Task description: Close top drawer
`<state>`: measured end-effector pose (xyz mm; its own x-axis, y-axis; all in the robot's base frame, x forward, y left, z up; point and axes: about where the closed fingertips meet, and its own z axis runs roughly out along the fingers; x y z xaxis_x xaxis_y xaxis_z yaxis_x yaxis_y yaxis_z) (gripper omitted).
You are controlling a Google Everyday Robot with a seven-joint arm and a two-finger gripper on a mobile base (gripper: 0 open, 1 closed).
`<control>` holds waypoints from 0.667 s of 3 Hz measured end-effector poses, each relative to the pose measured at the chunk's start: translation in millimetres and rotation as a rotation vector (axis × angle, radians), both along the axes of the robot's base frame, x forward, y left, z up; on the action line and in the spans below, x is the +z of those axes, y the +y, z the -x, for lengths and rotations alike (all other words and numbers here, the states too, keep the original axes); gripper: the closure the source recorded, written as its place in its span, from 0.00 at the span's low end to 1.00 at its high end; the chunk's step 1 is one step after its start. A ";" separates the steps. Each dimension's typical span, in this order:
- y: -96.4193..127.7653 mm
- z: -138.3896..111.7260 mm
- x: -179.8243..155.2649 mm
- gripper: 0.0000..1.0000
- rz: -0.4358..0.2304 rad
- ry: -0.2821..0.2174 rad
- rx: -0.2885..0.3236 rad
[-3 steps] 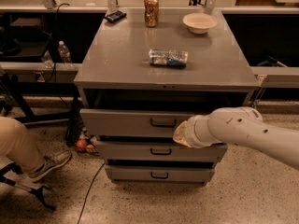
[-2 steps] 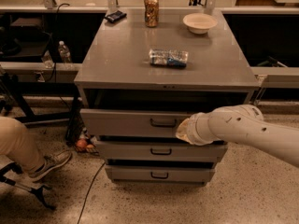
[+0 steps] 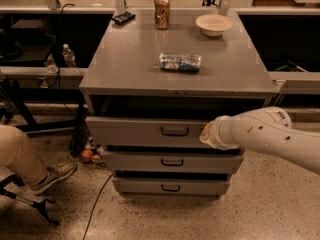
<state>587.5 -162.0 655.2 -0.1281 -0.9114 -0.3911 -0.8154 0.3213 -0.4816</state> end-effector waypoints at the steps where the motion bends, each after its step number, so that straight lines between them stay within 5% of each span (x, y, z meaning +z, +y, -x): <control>1: -13.5 -6.2 0.8 1.00 0.012 -0.006 -0.028; 2: -13.6 -5.9 0.8 1.00 0.012 -0.006 -0.028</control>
Offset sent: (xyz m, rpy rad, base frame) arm 0.0302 -0.0431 -0.0040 -0.0172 -0.0049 -0.0826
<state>593.3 -175.5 656.0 -0.1512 -0.9121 -0.3811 -0.8031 0.3381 -0.4907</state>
